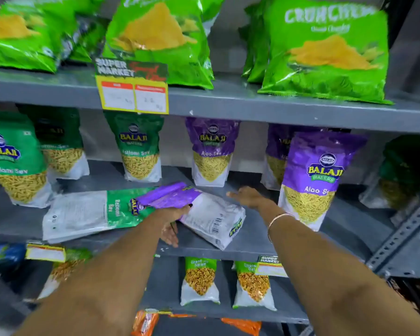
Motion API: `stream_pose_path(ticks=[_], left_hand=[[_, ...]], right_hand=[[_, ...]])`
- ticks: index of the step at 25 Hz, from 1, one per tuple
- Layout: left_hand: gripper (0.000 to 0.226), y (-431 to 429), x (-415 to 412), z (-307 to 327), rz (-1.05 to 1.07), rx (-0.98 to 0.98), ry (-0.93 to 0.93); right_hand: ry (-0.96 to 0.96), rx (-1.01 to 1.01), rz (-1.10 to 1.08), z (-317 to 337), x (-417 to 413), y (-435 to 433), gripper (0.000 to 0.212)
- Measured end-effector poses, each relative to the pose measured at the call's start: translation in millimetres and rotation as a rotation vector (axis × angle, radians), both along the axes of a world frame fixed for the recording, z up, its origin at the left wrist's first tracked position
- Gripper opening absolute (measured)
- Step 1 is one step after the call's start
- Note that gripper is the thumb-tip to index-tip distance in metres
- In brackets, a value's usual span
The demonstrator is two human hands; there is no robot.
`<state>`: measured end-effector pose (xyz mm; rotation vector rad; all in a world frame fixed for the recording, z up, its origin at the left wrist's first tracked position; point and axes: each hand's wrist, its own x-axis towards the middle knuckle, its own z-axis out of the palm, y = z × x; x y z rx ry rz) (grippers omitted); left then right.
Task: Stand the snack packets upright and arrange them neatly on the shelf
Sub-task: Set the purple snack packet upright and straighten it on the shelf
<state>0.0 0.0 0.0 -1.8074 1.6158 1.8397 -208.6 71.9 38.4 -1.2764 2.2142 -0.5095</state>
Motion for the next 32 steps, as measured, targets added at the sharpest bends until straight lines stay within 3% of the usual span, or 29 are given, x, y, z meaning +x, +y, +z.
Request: stream_pose_path(ticks=[2, 4, 9, 10, 12, 13, 14, 16, 17, 19, 22, 23, 27, 32], left_hand=[[0.082, 2, -10, -5, 0.112, 0.105, 0.137], [0.066, -5, -9, -14, 0.183, 0.161, 0.258], [0.034, -22, -2, -15, 0.130, 0.174, 0.349], [0.030, -23, 0, -13, 0.117, 0.166, 0.350], [0.022, -24, 3, -1, 0.068, 0.116, 0.347], [0.018, -25, 3, 8, 0.039, 0.081, 0.342], [0.014, -27, 4, 17, 0.012, 0.036, 0.326], [0.023, -29, 5, 32, -0.050, -0.069, 0.294], [0.037, -32, 4, 36, -0.068, -0.117, 0.290], [0.056, -38, -2, 42, -0.044, -0.244, 0.313], [0.054, -53, -19, 42, -0.028, -0.480, 0.339], [0.052, -57, -26, 42, -0.054, -0.541, 0.337], [0.041, -75, -45, 33, -0.128, -0.698, 0.375], [0.047, -82, -46, 23, -0.228, -0.634, 0.324]], right_hand=[[-0.142, 0.072, 0.019, -12, -5, -8, 0.046], [-0.193, 0.145, 0.076, -25, -6, -15, 0.046], [-0.353, 0.171, 0.088, -28, -15, -22, 0.035], [-0.370, 0.207, 0.089, -26, -15, -22, 0.041], [-0.400, 0.224, 0.112, -28, -16, -24, 0.074], [-0.397, 0.239, 0.113, -25, -15, -24, 0.079], [-0.377, 0.244, 0.119, -16, -10, -20, 0.071], [-0.388, 0.185, 0.103, 1, 0, -11, 0.043], [-0.409, 0.121, 0.070, 2, 1, -11, 0.041], [-0.445, -0.020, 0.007, -3, 3, -11, 0.056], [-0.428, -0.248, -0.112, -28, 1, -22, 0.097], [-0.431, -0.319, -0.157, -41, -2, -27, 0.100], [-0.360, -0.479, -0.309, -58, 9, -28, 0.083], [-0.331, -0.405, -0.284, -57, 5, -31, 0.087]])
